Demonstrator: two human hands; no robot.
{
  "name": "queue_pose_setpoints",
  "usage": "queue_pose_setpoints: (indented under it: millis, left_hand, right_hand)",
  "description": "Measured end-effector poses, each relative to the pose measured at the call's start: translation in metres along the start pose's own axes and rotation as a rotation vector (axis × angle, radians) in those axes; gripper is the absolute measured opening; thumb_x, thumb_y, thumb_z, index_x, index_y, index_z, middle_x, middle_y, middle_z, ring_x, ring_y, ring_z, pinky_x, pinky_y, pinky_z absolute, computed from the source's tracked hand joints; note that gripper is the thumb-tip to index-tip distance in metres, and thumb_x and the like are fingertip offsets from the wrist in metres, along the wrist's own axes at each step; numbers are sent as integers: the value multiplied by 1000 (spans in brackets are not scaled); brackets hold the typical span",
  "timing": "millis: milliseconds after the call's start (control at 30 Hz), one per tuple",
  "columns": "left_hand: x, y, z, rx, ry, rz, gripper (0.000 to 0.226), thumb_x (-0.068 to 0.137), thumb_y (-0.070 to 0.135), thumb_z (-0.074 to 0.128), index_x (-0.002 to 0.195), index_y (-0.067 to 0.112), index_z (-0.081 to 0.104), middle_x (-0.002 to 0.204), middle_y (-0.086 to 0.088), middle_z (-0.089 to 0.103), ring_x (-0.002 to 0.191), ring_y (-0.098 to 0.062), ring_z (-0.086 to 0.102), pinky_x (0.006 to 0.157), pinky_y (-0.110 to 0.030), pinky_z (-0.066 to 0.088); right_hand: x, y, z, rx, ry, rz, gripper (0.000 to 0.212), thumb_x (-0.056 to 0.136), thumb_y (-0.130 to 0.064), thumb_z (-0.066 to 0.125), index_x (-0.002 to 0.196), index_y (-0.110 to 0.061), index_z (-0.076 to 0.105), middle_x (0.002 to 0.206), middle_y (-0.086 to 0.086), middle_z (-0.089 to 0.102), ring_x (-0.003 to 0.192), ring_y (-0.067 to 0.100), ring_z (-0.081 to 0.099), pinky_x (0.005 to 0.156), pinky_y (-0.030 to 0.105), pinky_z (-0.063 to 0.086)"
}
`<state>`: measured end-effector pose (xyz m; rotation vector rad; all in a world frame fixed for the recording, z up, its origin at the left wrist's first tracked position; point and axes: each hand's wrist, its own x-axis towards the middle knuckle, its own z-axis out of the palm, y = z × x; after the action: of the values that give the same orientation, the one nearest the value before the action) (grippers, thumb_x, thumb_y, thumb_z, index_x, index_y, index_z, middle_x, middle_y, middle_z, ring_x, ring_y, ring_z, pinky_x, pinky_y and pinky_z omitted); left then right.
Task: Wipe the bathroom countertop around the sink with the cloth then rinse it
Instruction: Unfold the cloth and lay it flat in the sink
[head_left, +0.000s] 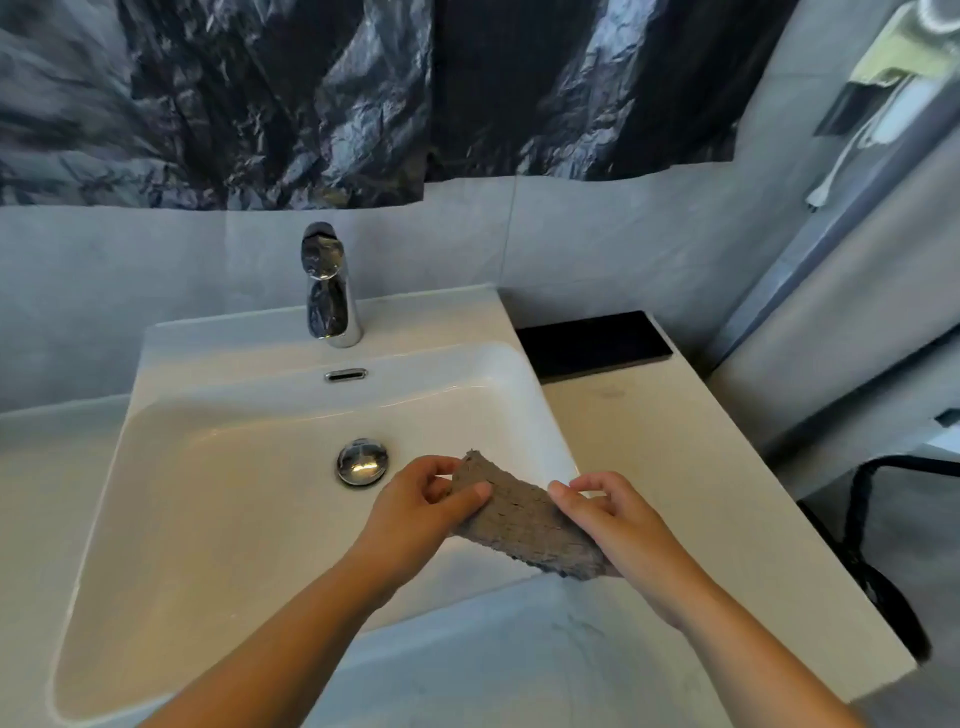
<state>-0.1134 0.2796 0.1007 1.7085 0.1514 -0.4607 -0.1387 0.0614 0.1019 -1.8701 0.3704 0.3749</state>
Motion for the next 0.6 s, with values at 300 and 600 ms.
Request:
queue_pose_setpoints:
  millis: [300,600]
  left_hand:
    - [15,51,38,272,-101,258,16,86,29,65,101,27,62,95,2,67,90,-14,63,84,-39,55]
    - [59,65,78,554,31,289,27,92,36,56,116,25,55,108,12,61,95,-7,60,77,-17,46]
  right_hand:
    - [-10,-11,-38,-96,31,-176,33,83,-51,60,92,-19,62,86,-10,65,80,4,62,64,17,47]
    - [45,10,-78,-85,52,-215,27,96,-35,48,85,-13,60,84,0,61,80,14,59,65,23,43]
